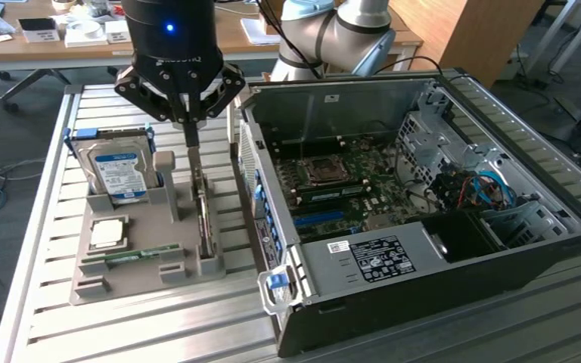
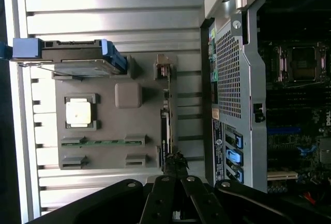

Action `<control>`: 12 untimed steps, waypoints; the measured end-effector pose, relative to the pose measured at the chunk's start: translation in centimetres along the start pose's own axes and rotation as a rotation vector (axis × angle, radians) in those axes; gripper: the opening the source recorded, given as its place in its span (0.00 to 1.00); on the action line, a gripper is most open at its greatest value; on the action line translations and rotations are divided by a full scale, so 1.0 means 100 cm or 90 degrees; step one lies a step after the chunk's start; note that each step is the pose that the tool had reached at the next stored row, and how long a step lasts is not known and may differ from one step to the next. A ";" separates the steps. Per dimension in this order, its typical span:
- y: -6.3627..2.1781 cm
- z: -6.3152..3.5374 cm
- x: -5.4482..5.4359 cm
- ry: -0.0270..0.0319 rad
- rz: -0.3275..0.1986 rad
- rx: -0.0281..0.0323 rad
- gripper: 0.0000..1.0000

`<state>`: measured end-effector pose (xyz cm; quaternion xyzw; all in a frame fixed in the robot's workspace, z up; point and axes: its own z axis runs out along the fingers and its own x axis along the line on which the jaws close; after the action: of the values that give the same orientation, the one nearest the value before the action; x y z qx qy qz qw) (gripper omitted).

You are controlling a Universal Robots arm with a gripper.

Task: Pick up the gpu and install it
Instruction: 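Reach for the gpu, then pick up the gpu and move the gpu toward the slot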

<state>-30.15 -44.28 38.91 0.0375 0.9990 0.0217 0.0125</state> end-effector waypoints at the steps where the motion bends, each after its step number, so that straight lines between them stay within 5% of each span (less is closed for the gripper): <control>1: 0.0000 0.0000 0.000 0.0000 0.000 0.0000 0.11; 12: -0.0001 0.0000 0.000 0.0000 0.000 0.0000 0.11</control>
<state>-30.14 -44.29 38.91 0.0374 0.9990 0.0217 0.0125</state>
